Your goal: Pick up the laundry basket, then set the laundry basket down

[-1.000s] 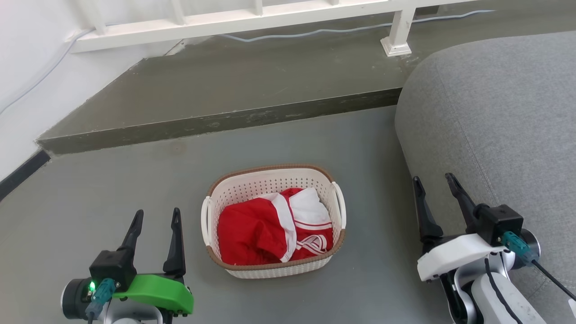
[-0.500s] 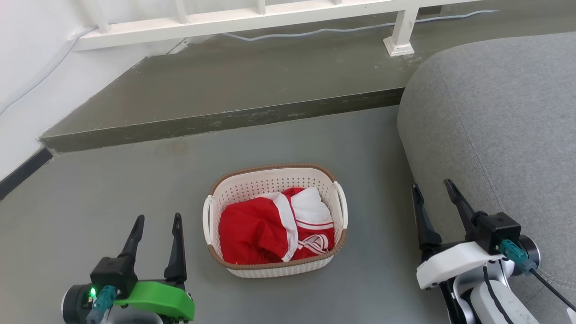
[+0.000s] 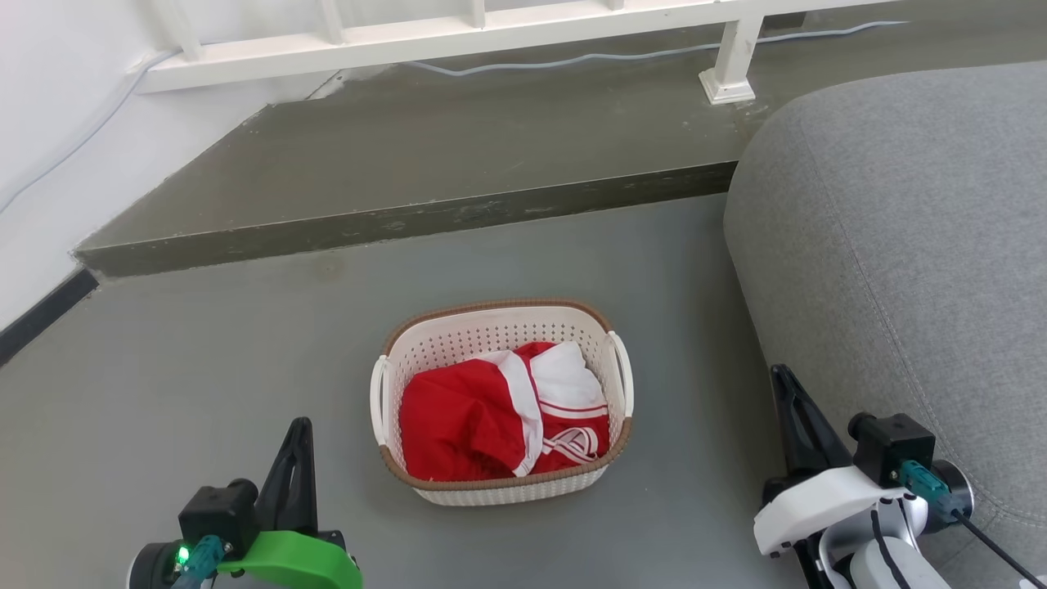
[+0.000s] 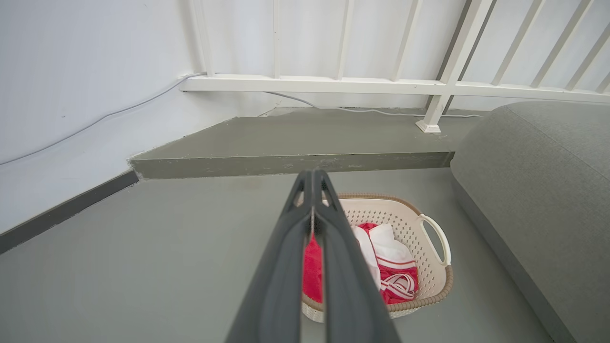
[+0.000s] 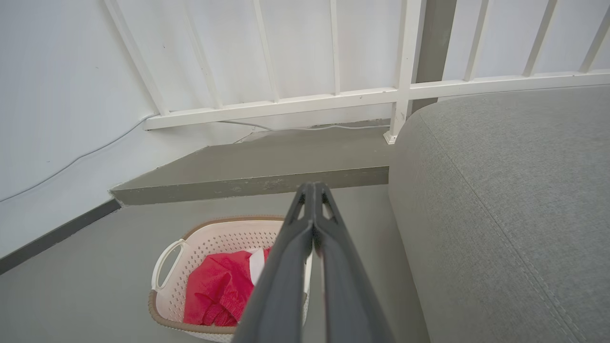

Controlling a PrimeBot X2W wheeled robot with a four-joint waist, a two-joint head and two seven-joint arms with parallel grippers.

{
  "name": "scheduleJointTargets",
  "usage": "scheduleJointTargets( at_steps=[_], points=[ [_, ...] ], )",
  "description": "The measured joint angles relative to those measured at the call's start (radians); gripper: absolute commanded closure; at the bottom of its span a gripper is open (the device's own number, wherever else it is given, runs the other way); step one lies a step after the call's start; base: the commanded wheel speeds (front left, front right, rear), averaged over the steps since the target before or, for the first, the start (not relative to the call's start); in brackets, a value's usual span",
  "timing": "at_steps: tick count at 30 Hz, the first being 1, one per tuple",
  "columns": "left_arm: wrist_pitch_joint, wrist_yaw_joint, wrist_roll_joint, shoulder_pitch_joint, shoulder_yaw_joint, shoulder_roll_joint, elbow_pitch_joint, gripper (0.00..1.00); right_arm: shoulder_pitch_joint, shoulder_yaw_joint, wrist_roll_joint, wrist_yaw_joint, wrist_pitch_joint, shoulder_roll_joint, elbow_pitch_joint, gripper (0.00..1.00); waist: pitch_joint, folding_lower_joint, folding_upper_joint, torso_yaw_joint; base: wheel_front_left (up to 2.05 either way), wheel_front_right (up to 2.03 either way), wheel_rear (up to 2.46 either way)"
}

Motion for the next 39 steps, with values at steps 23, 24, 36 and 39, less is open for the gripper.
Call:
scheduleJointTargets(
  at_steps=[23, 24, 36, 39],
  points=[
    [0.050, -0.038, -0.279, 0.007, 0.042, -0.009, -0.007, 1.00, 0.019, -0.058, 0.304, 0.041, 0.034, 0.017, -0.029, 1.00, -0.015, 0.0000, 0.0000, 0.004, 0.00, 0.00, 0.00],
    [0.053, -0.038, -0.289, 0.007, 0.045, -0.010, -0.007, 1.00, 0.019, -0.062, 0.315, 0.042, 0.040, 0.017, -0.029, 1.00, -0.015, 0.0000, 0.0000, 0.004, 0.00, 0.00, 0.00],
    [0.090, -0.057, -0.435, 0.005, 0.077, -0.009, 0.000, 1.00, 0.016, -0.104, 0.474, 0.060, 0.077, 0.015, -0.027, 1.00, -0.023, 0.0000, 0.0000, 0.006, 0.00, 0.00, 0.00],
    [0.098, -0.061, -0.470, 0.005, 0.086, -0.009, 0.002, 1.00, 0.012, -0.113, 0.509, 0.066, 0.084, 0.014, -0.026, 1.00, -0.025, 0.0000, 0.0000, 0.007, 0.00, 0.00, 0.00]
  ],
)
